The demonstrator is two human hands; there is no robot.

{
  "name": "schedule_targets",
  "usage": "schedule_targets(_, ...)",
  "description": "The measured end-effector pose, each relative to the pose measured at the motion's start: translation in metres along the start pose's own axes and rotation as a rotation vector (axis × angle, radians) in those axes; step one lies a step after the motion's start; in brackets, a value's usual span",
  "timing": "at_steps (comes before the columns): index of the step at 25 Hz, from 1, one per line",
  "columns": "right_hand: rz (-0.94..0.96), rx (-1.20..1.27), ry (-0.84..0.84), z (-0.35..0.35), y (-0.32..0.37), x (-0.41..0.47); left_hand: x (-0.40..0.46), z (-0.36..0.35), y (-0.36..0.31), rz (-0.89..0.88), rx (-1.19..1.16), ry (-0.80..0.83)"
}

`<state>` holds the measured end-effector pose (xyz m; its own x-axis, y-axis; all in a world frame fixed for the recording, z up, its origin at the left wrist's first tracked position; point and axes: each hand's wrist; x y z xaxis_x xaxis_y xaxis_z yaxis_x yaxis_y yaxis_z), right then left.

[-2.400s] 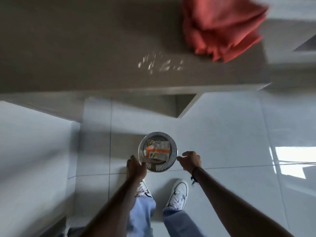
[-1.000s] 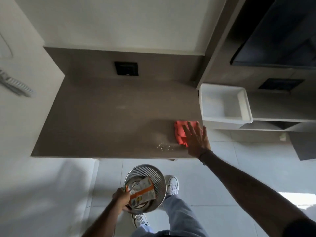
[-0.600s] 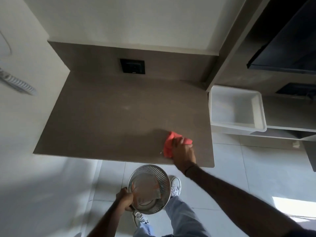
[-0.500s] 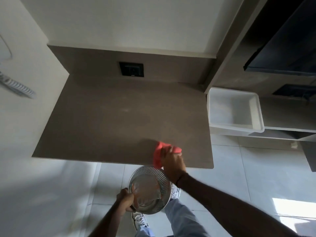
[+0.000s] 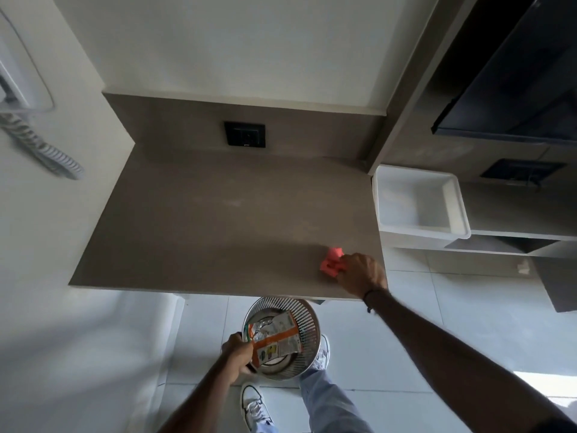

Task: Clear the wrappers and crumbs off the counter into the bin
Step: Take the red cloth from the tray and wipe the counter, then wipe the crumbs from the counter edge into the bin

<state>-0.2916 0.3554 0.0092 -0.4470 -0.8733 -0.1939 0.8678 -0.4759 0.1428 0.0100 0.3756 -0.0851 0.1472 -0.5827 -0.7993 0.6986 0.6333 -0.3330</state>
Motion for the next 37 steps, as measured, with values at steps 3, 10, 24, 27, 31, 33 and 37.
schedule_targets(3, 0.116, 0.102, 0.074, -0.026, 0.045, -0.029, 0.000, 0.004, 0.005, -0.013, -0.025, 0.000)
schedule_targets(10, -0.567, 1.072, 0.446, -0.040, 0.082, -0.042, 0.003, 0.016, 0.018, -0.024, -0.051, 0.013)
schedule_targets(24, -0.557, 0.543, 0.226, -0.136, -0.004, -0.110, 0.018, -0.018, 0.021, 0.016, -0.145, 0.112)
schedule_targets(27, -0.603, 0.643, 0.453, -0.203, -0.010, -0.112, 0.053, -0.051, 0.031, 0.035, -0.139, 0.153)
schedule_targets(31, -0.632, 0.603, 0.447, -0.309, -0.035, -0.094, 0.135, -0.124, 0.068, 0.014, -0.050, 0.053)
schedule_targets(33, -0.623, 0.563, 0.491, -0.366, -0.046, -0.083, 0.178, -0.160, 0.090, 0.044, -0.055, 0.039)
schedule_targets(37, -0.624, 0.526, 0.559, -0.469, -0.060, -0.077, 0.251, -0.211, 0.134, 0.122, -0.087, 0.156)
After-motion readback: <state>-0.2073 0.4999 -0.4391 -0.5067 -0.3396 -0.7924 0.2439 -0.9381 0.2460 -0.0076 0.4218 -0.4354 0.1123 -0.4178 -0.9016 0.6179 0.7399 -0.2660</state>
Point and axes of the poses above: each hand's wrist, its own x-axis towards the middle knuckle, its own z-axis out of the back of the hand, y = z × x, and after that the axes turned 5 degrees about -y, right-handed
